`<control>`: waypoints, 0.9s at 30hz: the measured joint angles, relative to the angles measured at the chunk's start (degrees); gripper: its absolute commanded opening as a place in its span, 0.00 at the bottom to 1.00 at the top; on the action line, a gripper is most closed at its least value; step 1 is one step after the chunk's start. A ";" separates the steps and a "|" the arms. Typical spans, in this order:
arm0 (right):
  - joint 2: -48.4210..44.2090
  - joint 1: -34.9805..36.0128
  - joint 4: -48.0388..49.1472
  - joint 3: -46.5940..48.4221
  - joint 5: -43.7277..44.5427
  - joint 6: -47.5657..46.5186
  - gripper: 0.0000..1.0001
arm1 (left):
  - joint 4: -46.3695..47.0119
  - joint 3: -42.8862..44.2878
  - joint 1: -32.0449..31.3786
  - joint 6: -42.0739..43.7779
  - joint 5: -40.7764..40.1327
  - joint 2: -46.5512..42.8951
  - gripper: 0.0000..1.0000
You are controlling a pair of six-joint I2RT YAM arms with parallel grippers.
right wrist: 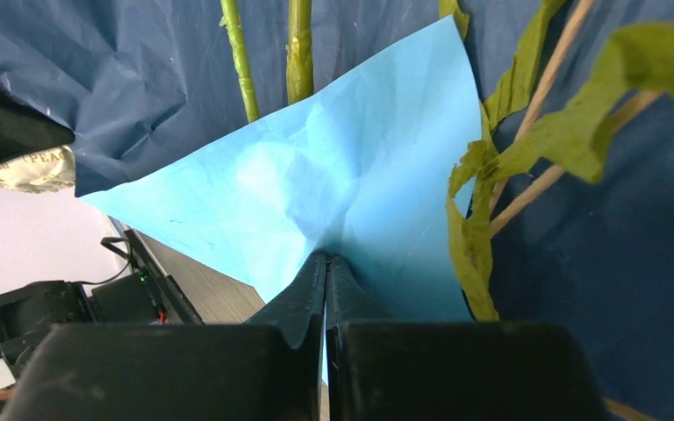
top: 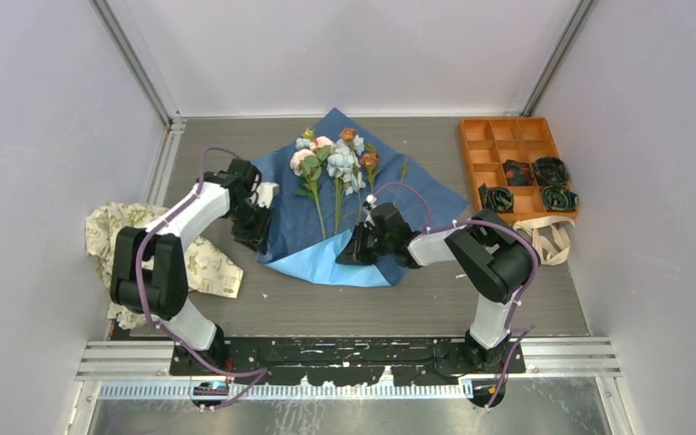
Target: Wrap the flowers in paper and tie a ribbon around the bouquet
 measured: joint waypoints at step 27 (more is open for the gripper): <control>-0.33 0.02 -6.54 2.93 0.87 -1.27 0.01 | 0.76 1.40 -20.28 16.20 4.98 12.39 0.00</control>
